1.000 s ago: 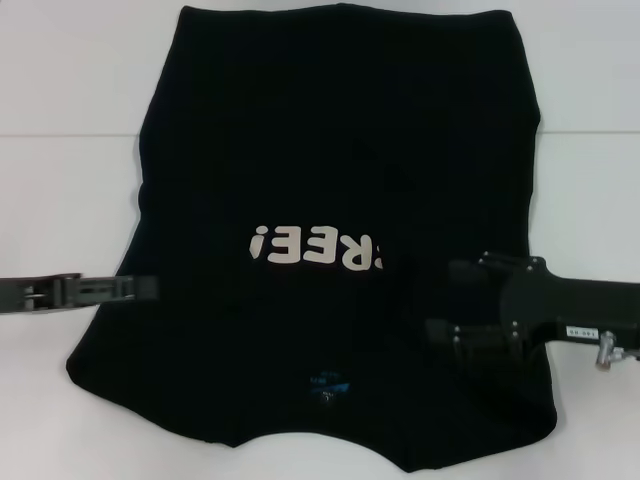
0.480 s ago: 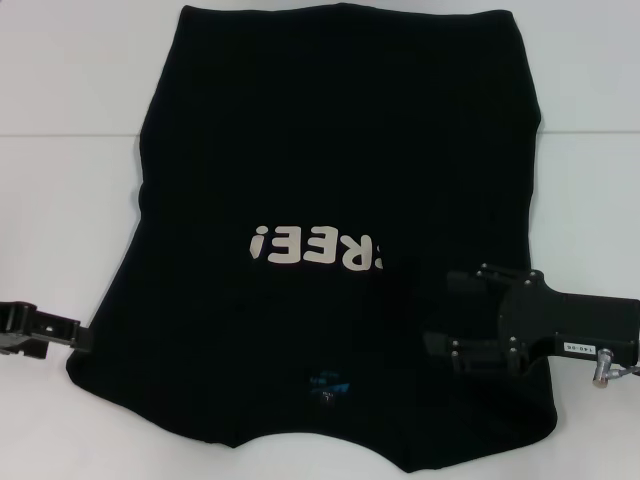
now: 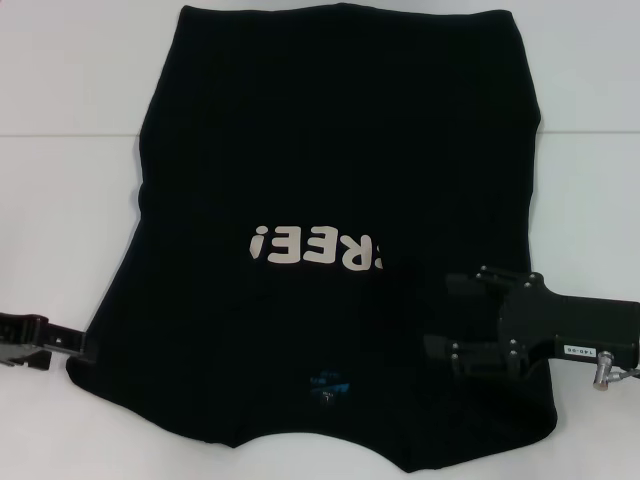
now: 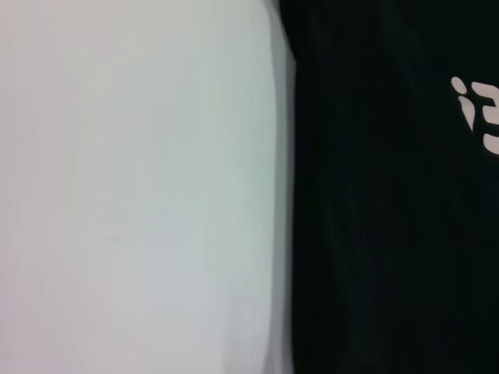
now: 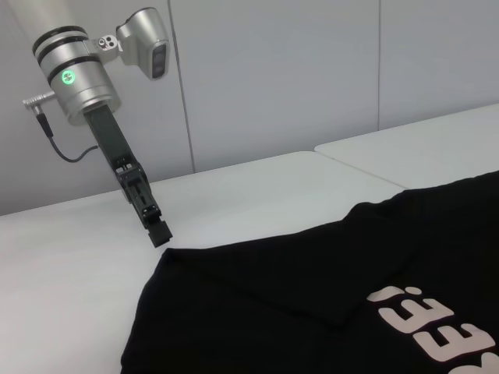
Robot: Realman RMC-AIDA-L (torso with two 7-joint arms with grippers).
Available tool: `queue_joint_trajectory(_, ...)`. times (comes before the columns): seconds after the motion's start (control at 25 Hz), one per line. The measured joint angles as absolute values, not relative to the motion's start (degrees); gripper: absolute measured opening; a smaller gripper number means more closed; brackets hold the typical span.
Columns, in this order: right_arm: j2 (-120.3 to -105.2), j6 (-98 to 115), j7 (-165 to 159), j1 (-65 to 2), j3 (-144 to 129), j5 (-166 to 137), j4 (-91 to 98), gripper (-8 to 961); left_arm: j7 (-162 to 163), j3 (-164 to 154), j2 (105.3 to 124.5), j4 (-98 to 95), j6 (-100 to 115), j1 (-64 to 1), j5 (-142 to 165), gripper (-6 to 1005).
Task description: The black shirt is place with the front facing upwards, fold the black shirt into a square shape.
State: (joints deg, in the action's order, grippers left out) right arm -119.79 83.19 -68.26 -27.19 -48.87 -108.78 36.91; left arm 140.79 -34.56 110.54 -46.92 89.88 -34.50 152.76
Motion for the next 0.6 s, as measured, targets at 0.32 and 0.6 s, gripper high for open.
queue_joint_trajectory(0.32, -119.70, 83.32, -68.23, -27.20, -48.86, -108.74, 36.73, 915, 140.35, -34.54, 111.15, -45.83, 87.35, -34.54, 152.87, 799)
queue_joint_trajectory(0.6, -119.61, 83.35, -68.20, -27.16, -48.87, -108.75, 36.45, 916, 140.34, -35.75, 111.35, -44.84, 86.32, -34.54, 153.02, 799)
